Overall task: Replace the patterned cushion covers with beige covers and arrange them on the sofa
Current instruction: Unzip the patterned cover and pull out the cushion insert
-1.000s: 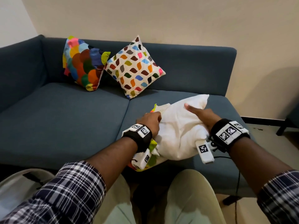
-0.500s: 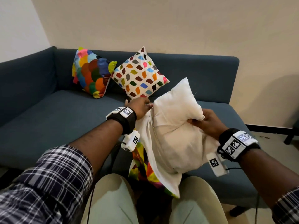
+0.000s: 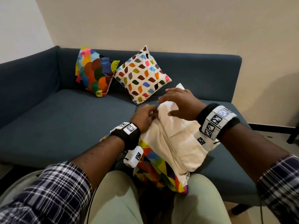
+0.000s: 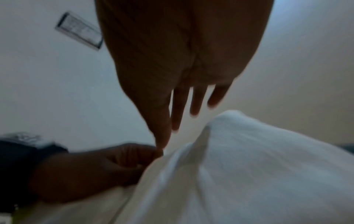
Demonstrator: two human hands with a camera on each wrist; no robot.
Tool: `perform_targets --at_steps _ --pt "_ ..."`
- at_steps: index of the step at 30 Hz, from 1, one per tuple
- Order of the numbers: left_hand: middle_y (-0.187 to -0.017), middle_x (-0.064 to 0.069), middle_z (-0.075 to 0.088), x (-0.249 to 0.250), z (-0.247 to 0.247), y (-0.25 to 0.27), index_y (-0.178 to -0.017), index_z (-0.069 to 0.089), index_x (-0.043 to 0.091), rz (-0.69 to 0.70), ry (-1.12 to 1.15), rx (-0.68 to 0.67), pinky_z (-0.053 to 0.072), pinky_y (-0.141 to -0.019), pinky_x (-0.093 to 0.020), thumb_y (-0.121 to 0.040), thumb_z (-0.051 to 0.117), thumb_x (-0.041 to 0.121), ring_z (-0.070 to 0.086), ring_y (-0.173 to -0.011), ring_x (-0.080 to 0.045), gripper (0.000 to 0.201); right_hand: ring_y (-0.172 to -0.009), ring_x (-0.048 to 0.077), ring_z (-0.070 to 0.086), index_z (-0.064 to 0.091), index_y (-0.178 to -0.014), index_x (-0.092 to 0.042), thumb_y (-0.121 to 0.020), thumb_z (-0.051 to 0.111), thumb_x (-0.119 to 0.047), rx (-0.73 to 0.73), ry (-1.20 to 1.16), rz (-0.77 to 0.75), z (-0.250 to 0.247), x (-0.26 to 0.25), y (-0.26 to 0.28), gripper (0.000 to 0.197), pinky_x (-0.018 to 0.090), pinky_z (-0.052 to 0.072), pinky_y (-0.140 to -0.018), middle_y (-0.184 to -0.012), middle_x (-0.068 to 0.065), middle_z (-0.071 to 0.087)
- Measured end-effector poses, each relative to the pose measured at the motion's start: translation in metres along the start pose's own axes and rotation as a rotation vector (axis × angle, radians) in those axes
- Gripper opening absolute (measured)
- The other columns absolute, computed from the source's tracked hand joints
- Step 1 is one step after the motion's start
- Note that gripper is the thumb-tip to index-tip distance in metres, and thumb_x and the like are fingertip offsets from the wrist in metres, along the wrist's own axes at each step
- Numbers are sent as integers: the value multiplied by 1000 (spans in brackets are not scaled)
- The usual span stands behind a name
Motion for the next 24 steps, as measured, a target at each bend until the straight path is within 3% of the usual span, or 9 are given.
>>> perform_targets --at_steps 3,6,7,9,12,17,22,24 --pt "-107 -6 62 6 5 3 -117 65 24 39 -21 19 50 -84 -39 -94 58 11 59 -95 -23 27 -151 19 24 49 -143 -36 -83 77 -46 -228 213 8 8 -4 -16 68 46 16 -119 -152 -6 46" --pt "-104 -3 60 12 6 5 -107 64 26 17 -53 24 53 -83 -42 -98 59 23 60 -94 -22 11 -137 21 42 54 -136 -38 -82 74 -54 -286 304 20 13 0 -20 60 44 20 -117 -139 -6 58" --pt "-102 -3 60 12 6 5 -100 62 25 -2 -37 12 53 -82 -42 -99 58 28 60 -93 -23 5 -131 21 46 56 -133 -38 -82 74 -52 -265 312 20 14 0 -20 55 43 23 -115 -133 -7 61" --pt "-100 -1 62 13 5 5 -95 58 24 -50 7 -21 52 -81 -41 -99 57 39 60 -93 -22 15 -125 20 48 60 -128 -38 -84 75 -47 -224 334 18 15 2 -20 47 42 27 -111 -126 -8 62" --pt "-104 0 64 12 3 6 -105 58 23 -107 3 -98 52 -84 -40 -92 58 57 60 -96 -18 37 -120 19 50 64 -121 -39 -88 72 -41 -209 360 47 17 7 -17 34 41 30 -105 -118 -11 65" --pt "-113 2 65 11 2 6 -115 56 27 -175 -16 -198 52 -93 -48 -85 58 69 62 -101 -19 52 -101 17 57 71 -95 -38 -89 66 -35 -100 344 96 15 16 -14 8 39 35 -91 -92 -13 67" --pt "-132 6 59 8 -12 3 -131 47 35 -125 -287 -238 25 -111 -64 -78 35 89 56 -121 -22 77 -96 18 60 69 -92 -37 -90 65 -37 56 295 168 0 29 -9 5 35 34 -79 -92 -13 68" --pt "-134 5 57 8 -20 2 -135 44 35 -94 -348 -182 28 -109 -63 -78 36 89 54 -122 -24 79 -96 20 60 69 -92 -36 -91 66 -35 114 245 195 -8 35 -6 4 34 35 -77 -94 -12 68"
Point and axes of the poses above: each hand's wrist, its own y-axis away from the middle knuckle, its own z-axis out of the palm, x = y × z, the point moved 2 cm from there along -y, towards the middle knuckle
